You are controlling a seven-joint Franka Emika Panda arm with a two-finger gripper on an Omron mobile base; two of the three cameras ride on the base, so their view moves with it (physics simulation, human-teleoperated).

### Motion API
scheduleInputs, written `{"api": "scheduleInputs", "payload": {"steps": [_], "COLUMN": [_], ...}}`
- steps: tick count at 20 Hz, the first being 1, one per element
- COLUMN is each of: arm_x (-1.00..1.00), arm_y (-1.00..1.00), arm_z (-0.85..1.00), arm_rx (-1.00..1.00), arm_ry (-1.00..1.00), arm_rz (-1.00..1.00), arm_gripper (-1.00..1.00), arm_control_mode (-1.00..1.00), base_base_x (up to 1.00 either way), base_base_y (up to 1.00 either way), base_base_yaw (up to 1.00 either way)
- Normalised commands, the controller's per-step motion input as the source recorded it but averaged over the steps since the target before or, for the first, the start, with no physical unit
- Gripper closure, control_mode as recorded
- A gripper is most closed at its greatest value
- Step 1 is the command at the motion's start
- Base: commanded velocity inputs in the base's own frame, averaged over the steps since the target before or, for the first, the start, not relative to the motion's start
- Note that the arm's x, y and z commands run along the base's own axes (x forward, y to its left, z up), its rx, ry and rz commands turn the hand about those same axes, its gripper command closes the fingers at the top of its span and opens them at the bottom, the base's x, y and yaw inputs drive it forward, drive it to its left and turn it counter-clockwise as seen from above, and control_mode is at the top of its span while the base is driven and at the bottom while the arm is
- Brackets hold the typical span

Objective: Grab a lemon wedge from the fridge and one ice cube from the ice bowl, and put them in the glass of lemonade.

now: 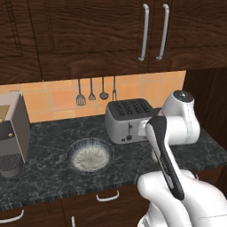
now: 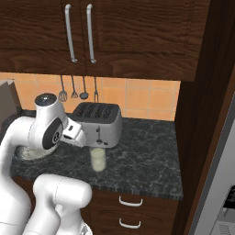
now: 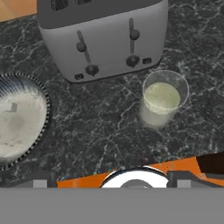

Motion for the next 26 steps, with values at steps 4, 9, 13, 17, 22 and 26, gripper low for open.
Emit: {"api": "scheduleInputs", "payload": {"steps": [4, 9, 13, 17, 22, 26], "arm_x": [-0.84, -0.4, -0.36, -0.19, -0.08, 0.0], "arm_y": [0.02, 0.02, 0.29, 0.21, 0.0, 0.0], "arm_z": [0.4, 0.72, -0.02, -0.14, -0.05, 0.0], "arm_rx": [0.0, 0.0, -0.11, -0.09, -0.01, 0.0], "arm_ry": [0.02, 0.05, -0.05, -0.09, -0.01, 0.0], "arm_rz": [0.11, 0.13, 0.12, 0.02, -0.01, 0.0], "arm_gripper": [-1.0, -1.0, -1.0, -1.0, -1.0, -1.0], "arm_control_mode": [-1.0, -1.0, -1.0, -1.0, -1.0, -1.0], "base_base_x": [0.0, 0.0, 0.0, 0.0, 0.0, 0.0], "base_base_y": [0.0, 0.0, 0.0, 0.0, 0.0, 0.0], "base_base_yaw": [0.0, 0.0, 0.0, 0.0, 0.0, 0.0]}}
